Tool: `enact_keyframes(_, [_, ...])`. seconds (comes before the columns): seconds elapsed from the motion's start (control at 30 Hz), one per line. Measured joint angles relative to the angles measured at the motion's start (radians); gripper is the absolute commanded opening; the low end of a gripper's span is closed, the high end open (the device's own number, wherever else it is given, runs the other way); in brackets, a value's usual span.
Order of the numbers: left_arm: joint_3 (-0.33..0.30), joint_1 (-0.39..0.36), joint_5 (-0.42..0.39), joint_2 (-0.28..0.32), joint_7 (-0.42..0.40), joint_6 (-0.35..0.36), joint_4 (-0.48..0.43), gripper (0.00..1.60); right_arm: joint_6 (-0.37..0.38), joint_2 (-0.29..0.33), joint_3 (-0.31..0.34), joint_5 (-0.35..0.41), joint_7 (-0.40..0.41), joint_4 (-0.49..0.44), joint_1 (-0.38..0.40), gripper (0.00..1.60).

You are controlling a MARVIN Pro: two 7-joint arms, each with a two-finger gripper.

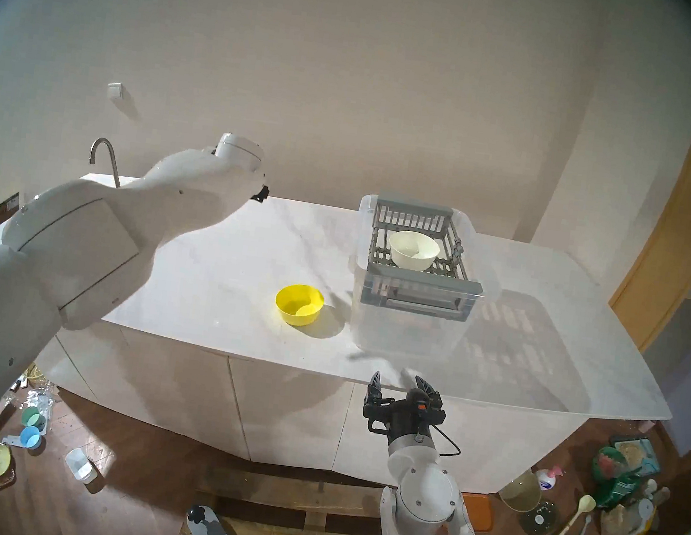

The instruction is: Place the plate or bowl neatly into the plate slot of the drying rack

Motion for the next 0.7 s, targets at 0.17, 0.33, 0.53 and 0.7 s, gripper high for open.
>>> enact_keyframes(0.17, [0.008,0.014,0.007,0.011,0.011,-0.009,-0.021,1.6,0.0,0.0,0.0,0.0,0.0,0.003,0.002,1.6])
enact_keyframes(0.33, [0.019,0.012,0.02,0.069,0.038,-0.021,-0.042,1.6,0.0,0.0,0.0,0.0,0.0,0.007,0.003,1.6])
enact_keyframes(0.53, [0.023,0.005,0.032,0.166,0.072,-0.042,-0.066,1.6,0.0,0.0,0.0,0.0,0.0,0.01,0.005,1.6])
enact_keyframes(0.7, [0.016,-0.007,0.033,0.244,0.093,-0.068,-0.098,1.6,0.0,0.0,0.0,0.0,0.0,0.014,0.007,1.6])
